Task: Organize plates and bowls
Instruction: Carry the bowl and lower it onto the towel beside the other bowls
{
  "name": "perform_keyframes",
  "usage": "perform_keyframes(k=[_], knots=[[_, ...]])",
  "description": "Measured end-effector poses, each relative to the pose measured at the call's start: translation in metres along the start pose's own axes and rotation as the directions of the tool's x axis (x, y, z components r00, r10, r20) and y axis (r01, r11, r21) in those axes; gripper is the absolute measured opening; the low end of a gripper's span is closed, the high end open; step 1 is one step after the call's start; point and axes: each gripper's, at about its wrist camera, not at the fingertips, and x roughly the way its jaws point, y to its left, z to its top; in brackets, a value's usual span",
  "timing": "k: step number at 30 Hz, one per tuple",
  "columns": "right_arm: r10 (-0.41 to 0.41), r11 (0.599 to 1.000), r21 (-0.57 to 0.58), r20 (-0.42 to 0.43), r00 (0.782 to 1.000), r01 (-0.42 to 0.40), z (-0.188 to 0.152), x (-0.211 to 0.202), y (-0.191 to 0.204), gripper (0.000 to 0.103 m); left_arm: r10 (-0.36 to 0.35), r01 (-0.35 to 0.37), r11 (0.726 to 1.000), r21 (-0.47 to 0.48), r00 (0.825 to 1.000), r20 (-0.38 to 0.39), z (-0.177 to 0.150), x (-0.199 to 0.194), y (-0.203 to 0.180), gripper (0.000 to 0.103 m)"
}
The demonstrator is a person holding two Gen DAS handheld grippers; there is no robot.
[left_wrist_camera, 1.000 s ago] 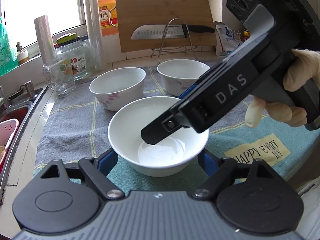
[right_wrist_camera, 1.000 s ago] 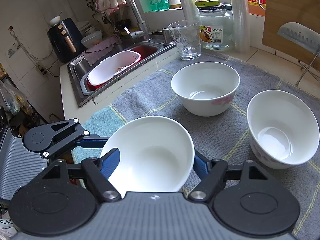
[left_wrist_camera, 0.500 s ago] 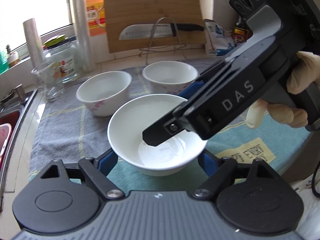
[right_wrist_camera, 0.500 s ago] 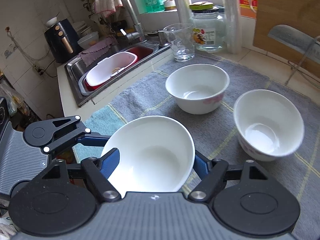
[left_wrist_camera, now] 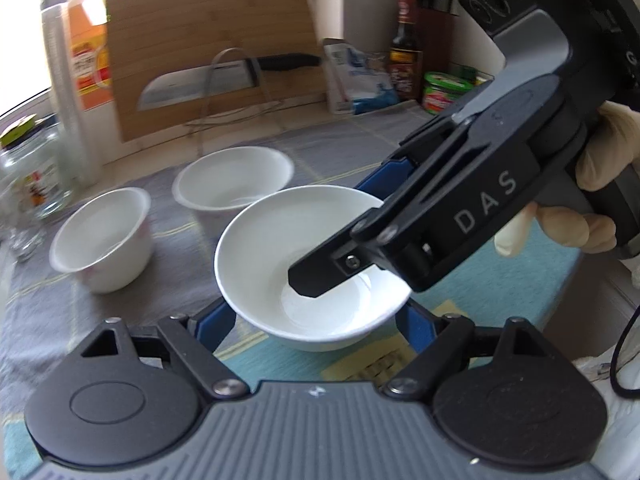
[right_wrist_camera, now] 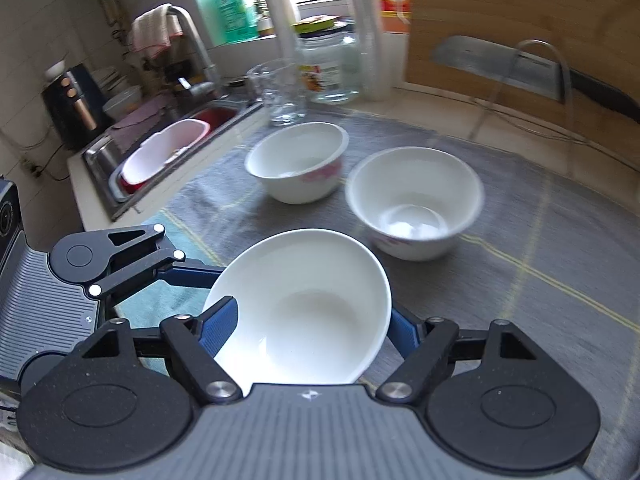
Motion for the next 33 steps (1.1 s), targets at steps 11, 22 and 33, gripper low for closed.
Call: perform_keyframes(k=[11, 22, 33], knots=[[-0.085, 0.994, 0.069, 0.006, 0.996, 0.084, -0.020, -0.026, -0.035, 0.083, -0.091, 0.091, 0.994, 0.063, 0.996, 0.001, 0.020, 0.032, -0.027, 0.086], [-0.084, 0.993, 0.082, -0.024, 0.996, 0.085, -0.027, -0.025, -0.046, 0.083, -0.118, 0.119, 0.992, 0.047, 0.992, -0.033, 0.020, 0.046, -0.033, 0.086], [-0.060, 0.992, 0.105, -0.040, 0.997, 0.064, -0.030, -0.020, -0.049, 0.085, -0.118, 0.119, 0.993, 0.027, 0.992, -0.043, 0.019, 0.045, -0.032, 0.086]])
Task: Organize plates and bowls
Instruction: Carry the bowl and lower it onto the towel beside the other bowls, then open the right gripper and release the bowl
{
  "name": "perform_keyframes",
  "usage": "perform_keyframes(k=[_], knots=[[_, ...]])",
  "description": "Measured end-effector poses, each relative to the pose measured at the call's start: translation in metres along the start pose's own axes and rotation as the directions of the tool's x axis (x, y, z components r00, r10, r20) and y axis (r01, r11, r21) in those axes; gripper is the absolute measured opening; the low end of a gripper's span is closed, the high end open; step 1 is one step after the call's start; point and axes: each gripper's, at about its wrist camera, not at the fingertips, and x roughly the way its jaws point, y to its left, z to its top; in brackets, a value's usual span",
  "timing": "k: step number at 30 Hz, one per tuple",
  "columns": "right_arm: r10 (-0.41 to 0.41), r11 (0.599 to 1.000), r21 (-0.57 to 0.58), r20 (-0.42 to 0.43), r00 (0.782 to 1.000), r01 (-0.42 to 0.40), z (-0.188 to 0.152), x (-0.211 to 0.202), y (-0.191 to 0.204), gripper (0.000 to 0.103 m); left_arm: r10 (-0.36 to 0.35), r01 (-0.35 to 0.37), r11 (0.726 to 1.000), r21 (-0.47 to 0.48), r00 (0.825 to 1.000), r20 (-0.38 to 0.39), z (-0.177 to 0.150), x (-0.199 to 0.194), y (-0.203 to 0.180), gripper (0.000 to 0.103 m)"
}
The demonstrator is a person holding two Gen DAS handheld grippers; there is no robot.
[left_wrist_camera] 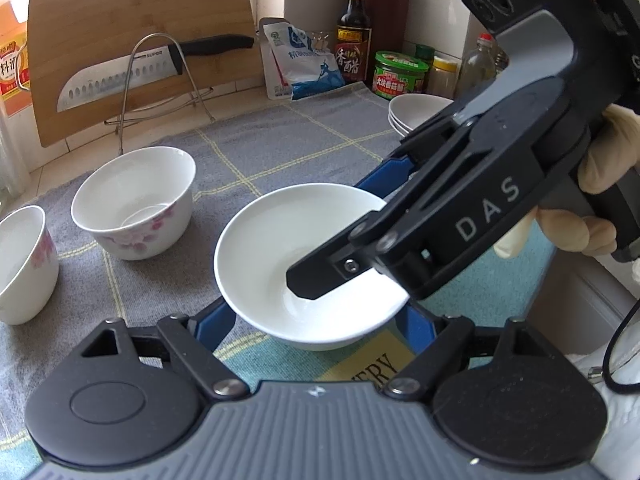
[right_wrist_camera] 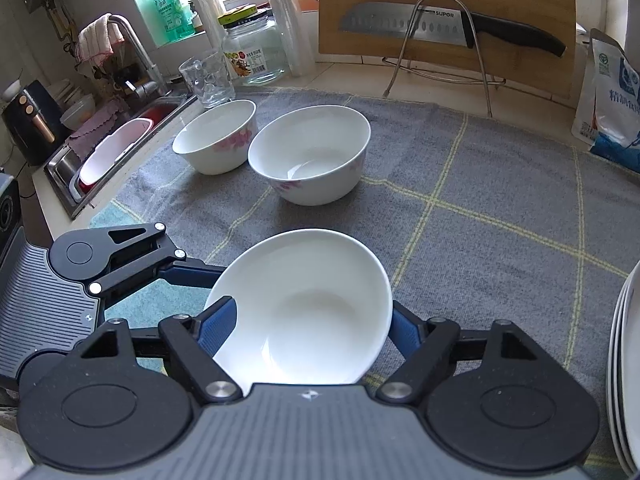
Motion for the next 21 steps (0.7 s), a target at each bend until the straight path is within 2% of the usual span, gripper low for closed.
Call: perform_keyframes(k=[5, 9, 11, 16, 21], knots=[[0.013, 1.000, 0.014, 0.003, 1.000, -0.013, 0.000, 0.002, 0.000, 0.091, -0.001, 0.001, 1.000, 0.012, 1.000, 0.007, 0.000, 0.000, 0.000, 0.087], [0.032, 0.998, 0.055, 0.010, 0.999, -0.033, 0.001, 0.003, -0.002, 0.100, -0.037, 0.037, 0.999, -0.018, 0.999, 0.013, 0.000, -0.002, 0.002, 0.091], [0.027, 0.998, 0.063, 0.022, 0.999, -0.028, 0.003, 0.001, -0.003, 0.100, -0.040, 0.040, 0.999, -0.019, 0.999, 0.022, 0.000, -0.004, 0.002, 0.093], [0.016, 1.000, 0.015, 0.050, 0.999, -0.017, 0.011, -0.010, 0.003, 0.103, -0.036, 0.037, 0.999, -0.013, 0.999, 0.020, -0.007, -0.018, 0.006, 0.094], [0.005, 0.999, -0.046, 0.084, 0.996, -0.002, 0.025, -0.020, 0.009, 0.103, 0.020, -0.019, 0.999, -0.027, 0.999, 0.051, -0.013, -0.043, 0.024, 0.095]])
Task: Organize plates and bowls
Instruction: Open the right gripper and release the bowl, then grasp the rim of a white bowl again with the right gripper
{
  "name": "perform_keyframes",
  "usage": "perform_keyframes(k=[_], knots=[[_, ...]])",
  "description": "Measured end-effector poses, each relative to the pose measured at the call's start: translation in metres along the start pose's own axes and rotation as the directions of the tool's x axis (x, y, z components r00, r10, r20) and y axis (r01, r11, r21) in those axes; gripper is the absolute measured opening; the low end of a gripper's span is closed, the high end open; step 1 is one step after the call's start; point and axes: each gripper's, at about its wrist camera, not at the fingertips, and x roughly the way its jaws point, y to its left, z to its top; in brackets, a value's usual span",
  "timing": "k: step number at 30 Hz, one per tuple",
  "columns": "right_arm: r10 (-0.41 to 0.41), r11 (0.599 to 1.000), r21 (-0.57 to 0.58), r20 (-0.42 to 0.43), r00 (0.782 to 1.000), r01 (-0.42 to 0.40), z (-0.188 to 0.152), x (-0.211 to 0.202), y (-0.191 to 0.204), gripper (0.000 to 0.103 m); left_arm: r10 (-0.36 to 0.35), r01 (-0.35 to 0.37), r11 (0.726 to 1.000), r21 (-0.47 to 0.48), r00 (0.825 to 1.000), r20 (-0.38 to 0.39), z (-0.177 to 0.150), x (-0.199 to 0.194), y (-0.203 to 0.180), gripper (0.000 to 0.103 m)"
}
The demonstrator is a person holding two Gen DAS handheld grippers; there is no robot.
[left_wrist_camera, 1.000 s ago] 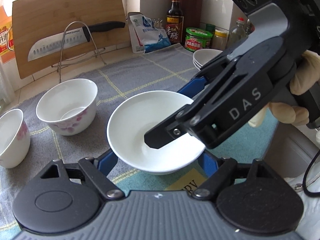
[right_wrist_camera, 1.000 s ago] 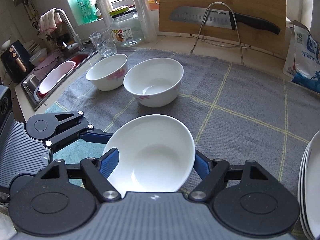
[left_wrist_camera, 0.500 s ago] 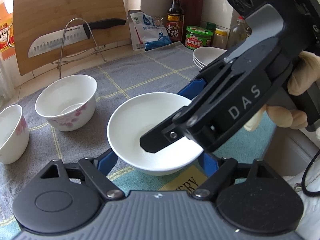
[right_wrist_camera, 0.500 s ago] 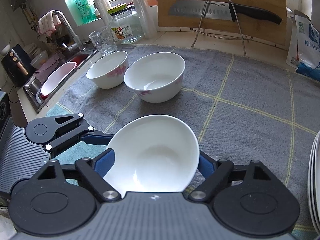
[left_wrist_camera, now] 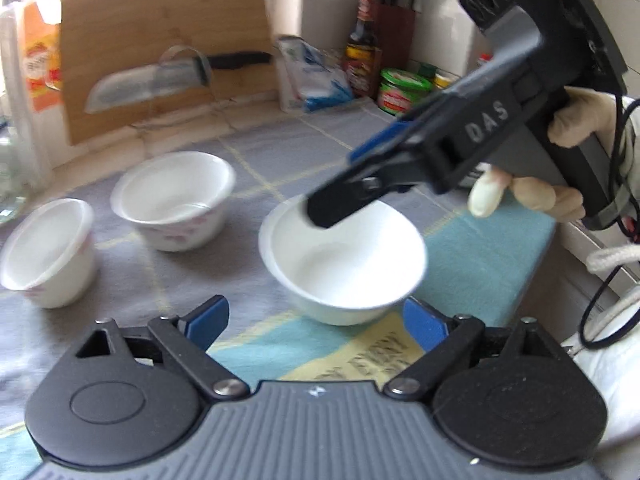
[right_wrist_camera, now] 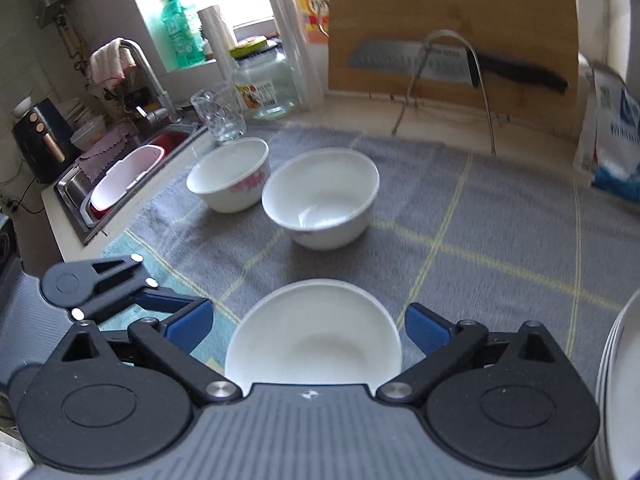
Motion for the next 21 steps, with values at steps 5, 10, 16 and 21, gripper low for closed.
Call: perform_keyframes(k=[5, 10, 16, 21], knots=[[-0.073, 0.995, -0.065, 0.011, 0.997, 0.074, 0.017, 0.007, 0.003, 0.103, 0.164, -0.161, 0.986, -0.052, 0.984, 0.064, 0.003, -0.003, 0.028, 0.096], [-0.092, 0.992, -0.088, 0.017, 0.996, 0.093, 0.032, 0.020, 0.002, 0.103, 0.249, -0.241, 0.966, -0.089, 0.964, 0.093, 0.005, 0.016, 0.047, 0.096], [-0.087, 0.990, -0.113, 0.010, 0.996, 0.087, 0.050, 0.044, -0.001, 0.103, 0.245, -0.238, 0.968, -0.074, 0.965, 0.098, 0.011, 0.043, 0.059, 0.095], [-0.056, 0.991, -0.122, -0.012, 0.998, 0.054, 0.064, 0.065, -0.005, 0.103, 0.230, -0.222, 0.971, -0.091, 0.969, 0.091, 0.016, 0.060, 0.064, 0.093]])
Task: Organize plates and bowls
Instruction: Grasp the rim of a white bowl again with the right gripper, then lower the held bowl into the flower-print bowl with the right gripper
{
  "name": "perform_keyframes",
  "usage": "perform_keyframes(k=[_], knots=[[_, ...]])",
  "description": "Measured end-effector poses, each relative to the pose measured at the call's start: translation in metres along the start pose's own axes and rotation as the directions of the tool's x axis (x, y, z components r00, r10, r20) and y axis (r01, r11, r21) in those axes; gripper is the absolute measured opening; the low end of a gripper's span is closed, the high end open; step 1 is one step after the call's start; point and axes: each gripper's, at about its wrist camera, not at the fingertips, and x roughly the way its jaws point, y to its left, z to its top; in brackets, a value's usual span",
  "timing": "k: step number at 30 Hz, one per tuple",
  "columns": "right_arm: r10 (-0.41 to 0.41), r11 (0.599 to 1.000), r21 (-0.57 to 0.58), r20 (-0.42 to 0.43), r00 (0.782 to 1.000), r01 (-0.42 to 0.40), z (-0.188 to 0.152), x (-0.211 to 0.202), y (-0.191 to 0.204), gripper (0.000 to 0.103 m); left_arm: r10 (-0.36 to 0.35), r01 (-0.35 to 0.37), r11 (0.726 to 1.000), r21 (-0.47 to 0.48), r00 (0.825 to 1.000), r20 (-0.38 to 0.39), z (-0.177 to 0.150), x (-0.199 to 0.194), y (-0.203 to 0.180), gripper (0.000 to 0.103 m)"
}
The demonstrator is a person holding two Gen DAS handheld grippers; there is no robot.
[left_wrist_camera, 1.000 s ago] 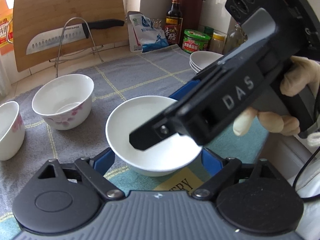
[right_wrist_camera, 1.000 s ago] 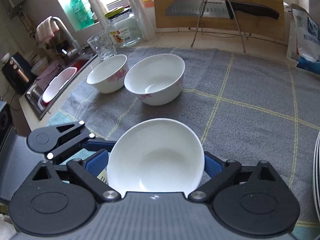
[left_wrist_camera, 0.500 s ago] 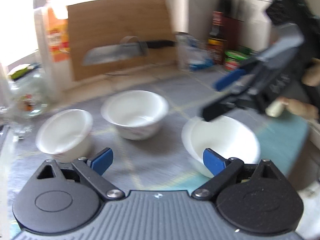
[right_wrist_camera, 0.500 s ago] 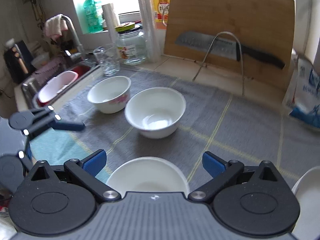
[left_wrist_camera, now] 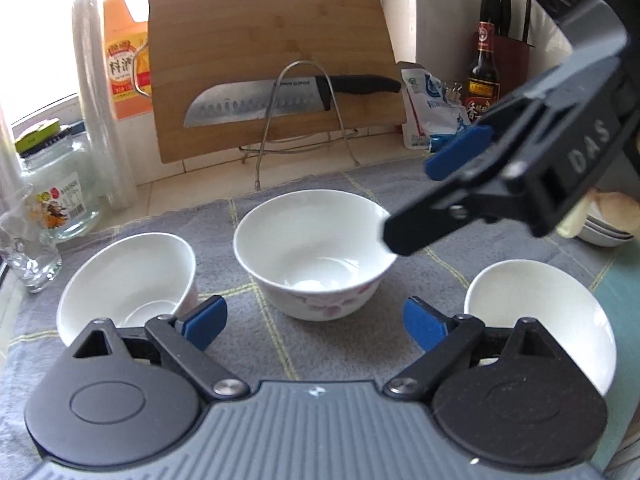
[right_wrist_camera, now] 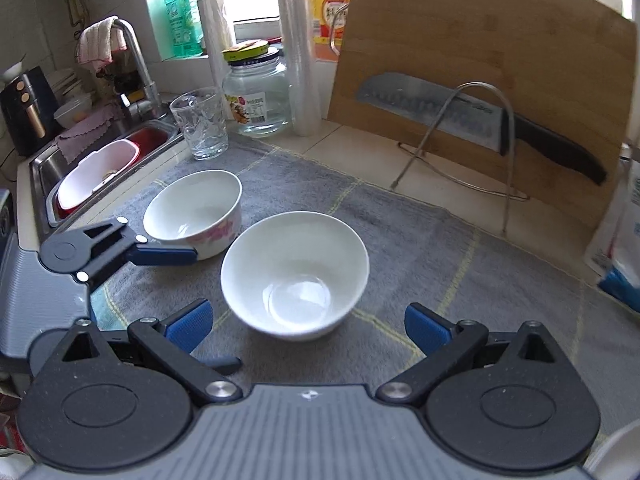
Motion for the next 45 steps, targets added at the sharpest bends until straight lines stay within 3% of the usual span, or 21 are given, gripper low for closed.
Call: perform_keyframes(k=[5, 19, 45], knots=[[0.025, 1.000, -0.007, -0.031, 0.999, -0.025, 0.012, 0.022, -0.004, 0.101, -0.010, 0.010, 1.000, 0.000, 1.000, -0.008, 0.002, 0.011, -0.002, 0.091], [0.061, 0.998, -0.004, -0.075, 0.995, -0.062, 0.027, 0.052, -0.014, 0.081, -0.021, 0.022, 1.000, 0.014, 1.000, -0.009, 0.007, 0.025, 0.003, 0.083], [0.124, 0.991, 0.052, -0.077, 0.989, -0.120, 0.033, 0.046, -0.017, 0.080, -0.037, 0.038, 0.999, 0.034, 0.999, -0.027, 0.013, 0.017, 0.001, 0.083]])
